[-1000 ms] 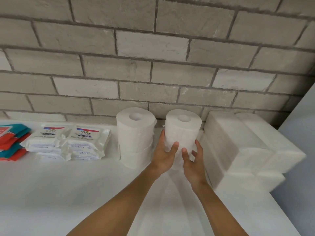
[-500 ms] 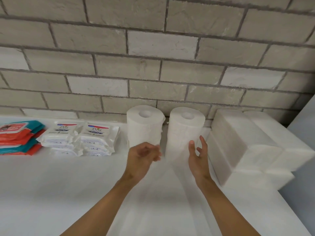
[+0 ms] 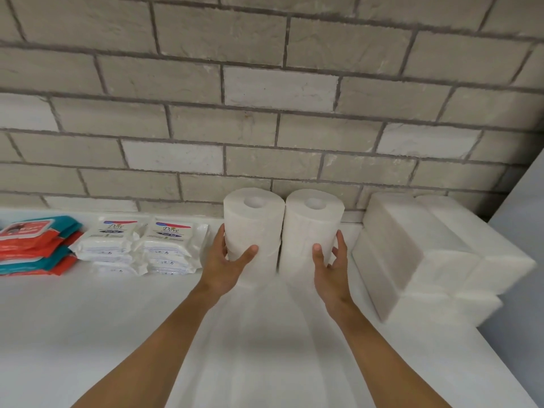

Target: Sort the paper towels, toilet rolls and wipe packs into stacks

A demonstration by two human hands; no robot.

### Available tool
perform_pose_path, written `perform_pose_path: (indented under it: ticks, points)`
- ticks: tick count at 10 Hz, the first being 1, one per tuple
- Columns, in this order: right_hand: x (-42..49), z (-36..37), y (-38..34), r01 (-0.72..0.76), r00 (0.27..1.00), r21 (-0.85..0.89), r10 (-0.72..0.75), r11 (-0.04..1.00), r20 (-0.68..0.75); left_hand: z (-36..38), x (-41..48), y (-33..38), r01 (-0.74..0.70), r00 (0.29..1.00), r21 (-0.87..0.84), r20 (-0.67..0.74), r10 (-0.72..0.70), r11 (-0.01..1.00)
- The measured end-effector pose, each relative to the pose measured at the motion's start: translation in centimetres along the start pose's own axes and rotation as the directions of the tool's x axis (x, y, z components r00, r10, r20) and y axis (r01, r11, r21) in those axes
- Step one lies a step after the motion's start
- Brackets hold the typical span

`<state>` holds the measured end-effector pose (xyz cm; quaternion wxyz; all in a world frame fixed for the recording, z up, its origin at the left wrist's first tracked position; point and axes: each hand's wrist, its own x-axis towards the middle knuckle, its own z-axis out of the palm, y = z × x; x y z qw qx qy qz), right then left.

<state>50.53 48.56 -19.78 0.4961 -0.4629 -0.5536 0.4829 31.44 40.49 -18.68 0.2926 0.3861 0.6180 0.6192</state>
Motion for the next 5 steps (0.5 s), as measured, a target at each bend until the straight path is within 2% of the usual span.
perform_pose_path:
  ticks: [2,4,5]
  points:
    - [-0.1,1.1,0.5,-0.021,0.999,-0.041,0.019,0.999,-0.043,0.2,0.1,-0.8,0.061,0.998,0.074,0.003,-0.062,0.995]
    - [-1.0,0.9,-0.1,-0.031,0.999,-0.088,0.029,0.996,-0.025,-0.8,0.1,0.2,0.132,0.989,0.142,0.052,-0.141,0.981]
    - [-3.2,0.4,-0.8,-0.091,0.993,-0.127,0.08,0.988,-0.087,-2.1,-0.6,0.9,0.179,0.982,0.151,0.03,-0.185,0.972]
